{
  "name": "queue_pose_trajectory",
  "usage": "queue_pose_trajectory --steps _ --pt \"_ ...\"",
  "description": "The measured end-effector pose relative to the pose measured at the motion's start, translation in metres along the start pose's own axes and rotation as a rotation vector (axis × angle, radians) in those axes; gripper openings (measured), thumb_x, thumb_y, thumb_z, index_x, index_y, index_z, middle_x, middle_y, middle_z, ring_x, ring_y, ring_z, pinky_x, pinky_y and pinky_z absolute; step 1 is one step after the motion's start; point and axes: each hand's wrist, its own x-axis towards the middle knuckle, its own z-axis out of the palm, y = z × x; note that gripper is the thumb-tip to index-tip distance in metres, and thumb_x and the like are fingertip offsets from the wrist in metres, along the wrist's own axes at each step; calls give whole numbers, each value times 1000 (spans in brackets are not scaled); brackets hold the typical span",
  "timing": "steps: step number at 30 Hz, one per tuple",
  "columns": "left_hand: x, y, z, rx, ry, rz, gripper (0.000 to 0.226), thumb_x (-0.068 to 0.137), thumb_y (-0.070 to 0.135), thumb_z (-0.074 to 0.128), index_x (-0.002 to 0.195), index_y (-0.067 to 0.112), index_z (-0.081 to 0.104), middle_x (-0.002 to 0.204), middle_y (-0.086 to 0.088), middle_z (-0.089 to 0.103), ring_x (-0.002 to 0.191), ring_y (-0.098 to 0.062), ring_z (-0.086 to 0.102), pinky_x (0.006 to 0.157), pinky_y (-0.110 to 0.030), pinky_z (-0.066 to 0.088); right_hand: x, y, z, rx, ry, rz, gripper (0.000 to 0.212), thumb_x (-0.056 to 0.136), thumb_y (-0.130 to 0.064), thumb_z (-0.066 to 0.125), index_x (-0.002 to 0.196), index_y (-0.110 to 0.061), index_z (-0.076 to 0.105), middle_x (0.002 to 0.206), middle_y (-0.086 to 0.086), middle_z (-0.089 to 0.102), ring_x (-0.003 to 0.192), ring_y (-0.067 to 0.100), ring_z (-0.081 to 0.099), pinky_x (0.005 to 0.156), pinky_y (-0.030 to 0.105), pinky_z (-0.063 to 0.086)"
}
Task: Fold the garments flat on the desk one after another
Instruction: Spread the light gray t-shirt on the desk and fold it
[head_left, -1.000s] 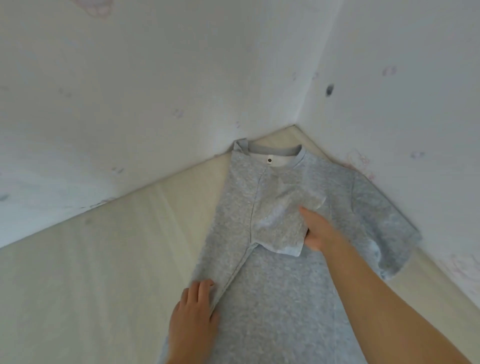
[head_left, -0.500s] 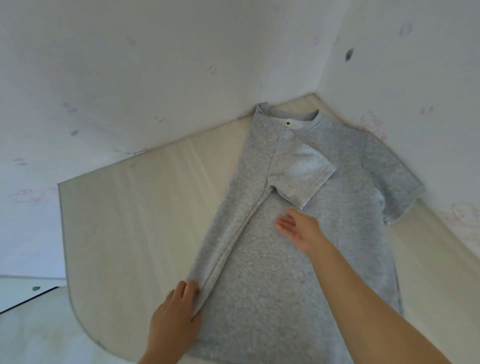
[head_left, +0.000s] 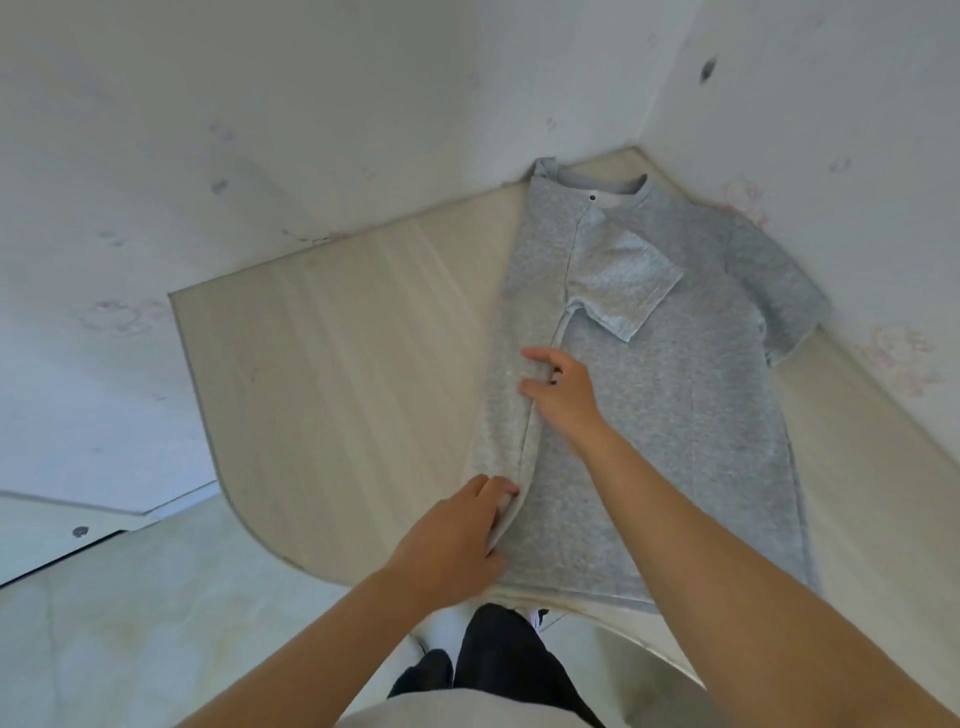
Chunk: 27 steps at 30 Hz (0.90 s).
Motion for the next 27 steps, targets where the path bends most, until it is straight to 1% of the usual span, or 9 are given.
queue_pose_trajectory --steps 3,5,8,11,14,16,21,24,27 --pt "-1 5 24 -117 -283 9 64 84 31 61 141 25 32 125 12 40 103 -8 49 88 -23 45 -15 24 -15 -180 -3 -1 40 84 0 62 120 -16 62 127 -2 52 111 10 50 85 11 36" --pt "-3 1 38 -43 -460 41 46 89 34 58 129 14 48 128 5 44 111 -13 47 92 -23 38 -20 43 -24 -332 -157 68 44 82 4 62 124 -11 61 135 8 51 121 22 50 93 16 36" --pt "0 -6 44 3 -225 99 26 94 25 43 112 15 60 113 2 55 100 -13 52 86 -24 43 -14 52 -30 -301 -132 129 39 84 -1 63 122 -12 60 125 13 58 106 26 58 94 32 46" --pt "13 -16 47 137 31 194 39 90 16 31 121 19 55 132 6 48 121 -14 44 99 -27 40 8 46 -33 -50 -24 270 39 88 -12 63 124 -16 48 121 11 56 101 21 57 93 38 50" --pt "31 -21 47 155 76 185 45 92 5 39 131 26 46 148 11 31 138 -10 26 111 -24 26 39 36 -39 231 80 404 53 88 -16 64 133 -16 36 123 12 53 106 26 59 91 39 52" --pt "48 -24 44 164 113 163 47 92 4 42 133 28 45 149 11 30 139 -10 25 112 -25 25 65 28 -48 292 216 428 62 87 -20 65 139 -12 31 125 9 51 104 24 56 91 37 51" --pt "108 -27 25 158 204 121 45 91 9 45 132 27 48 145 8 37 135 -14 34 107 -25 27 127 11 -83 -62 459 478 62 87 -23 63 139 -14 31 141 13 33 124 32 41 95 40 41" --pt "159 -31 3 174 238 79 43 91 12 48 132 25 49 141 6 40 131 -16 38 105 -27 29 159 6 -109 -258 418 369 56 90 -24 59 139 -17 33 145 10 27 133 29 30 106 41 30" --pt "212 -28 -28 178 269 60 40 90 11 50 128 23 52 135 5 45 125 -18 42 99 -29 33 185 7 -128 -363 284 199 45 92 -24 57 134 -16 42 142 10 36 132 29 34 107 41 34"
